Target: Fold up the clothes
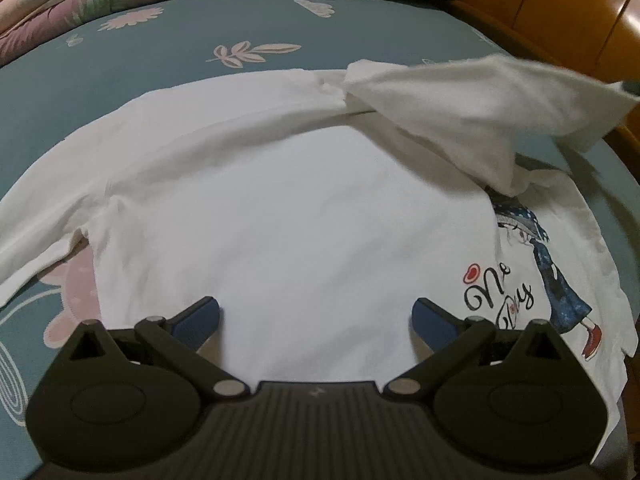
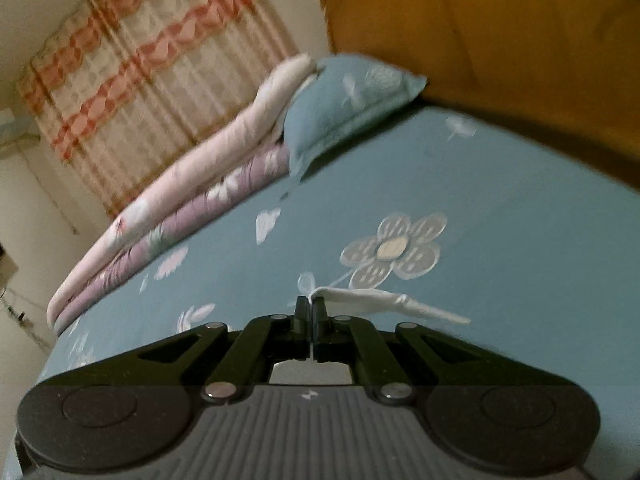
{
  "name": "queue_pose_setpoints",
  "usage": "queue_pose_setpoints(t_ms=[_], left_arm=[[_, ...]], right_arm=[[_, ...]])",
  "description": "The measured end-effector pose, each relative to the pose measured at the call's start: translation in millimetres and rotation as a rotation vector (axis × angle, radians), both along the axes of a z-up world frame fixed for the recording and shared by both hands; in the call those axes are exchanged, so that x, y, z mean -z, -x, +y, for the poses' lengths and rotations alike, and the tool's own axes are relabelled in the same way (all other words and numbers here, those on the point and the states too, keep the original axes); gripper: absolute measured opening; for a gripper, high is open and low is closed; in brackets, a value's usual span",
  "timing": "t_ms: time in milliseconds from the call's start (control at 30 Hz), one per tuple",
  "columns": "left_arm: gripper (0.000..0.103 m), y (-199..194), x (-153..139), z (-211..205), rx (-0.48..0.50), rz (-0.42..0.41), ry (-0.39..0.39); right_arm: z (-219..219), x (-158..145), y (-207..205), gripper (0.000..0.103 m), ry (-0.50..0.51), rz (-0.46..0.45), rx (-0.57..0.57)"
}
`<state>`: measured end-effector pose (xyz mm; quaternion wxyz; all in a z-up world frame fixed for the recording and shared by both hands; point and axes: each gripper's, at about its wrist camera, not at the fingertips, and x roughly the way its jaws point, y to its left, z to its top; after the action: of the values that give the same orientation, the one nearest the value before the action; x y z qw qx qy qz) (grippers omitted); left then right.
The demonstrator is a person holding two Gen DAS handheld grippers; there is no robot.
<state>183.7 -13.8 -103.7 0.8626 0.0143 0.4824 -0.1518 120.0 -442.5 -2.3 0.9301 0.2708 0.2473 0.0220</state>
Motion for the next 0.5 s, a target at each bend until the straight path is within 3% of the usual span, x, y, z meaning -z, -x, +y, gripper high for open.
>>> queue_pose_setpoints(t_ms=[200,367,500], left_arm=[[0.101,1,1,-3,0.004,0.0,0.006],[0.101,1,2,-4,0.003,0.004,-0.001],[0.101,1,2,-3,-0.003,0.009,-0.008]], right_arm=[[-27,-19,16,0.002,-0.013,-0.044,0.145],[-67,-10,-18,0.002,-0.06,-0.011,0.265],[-103,12,-52,0.002,-0.083,0.065,0.408]])
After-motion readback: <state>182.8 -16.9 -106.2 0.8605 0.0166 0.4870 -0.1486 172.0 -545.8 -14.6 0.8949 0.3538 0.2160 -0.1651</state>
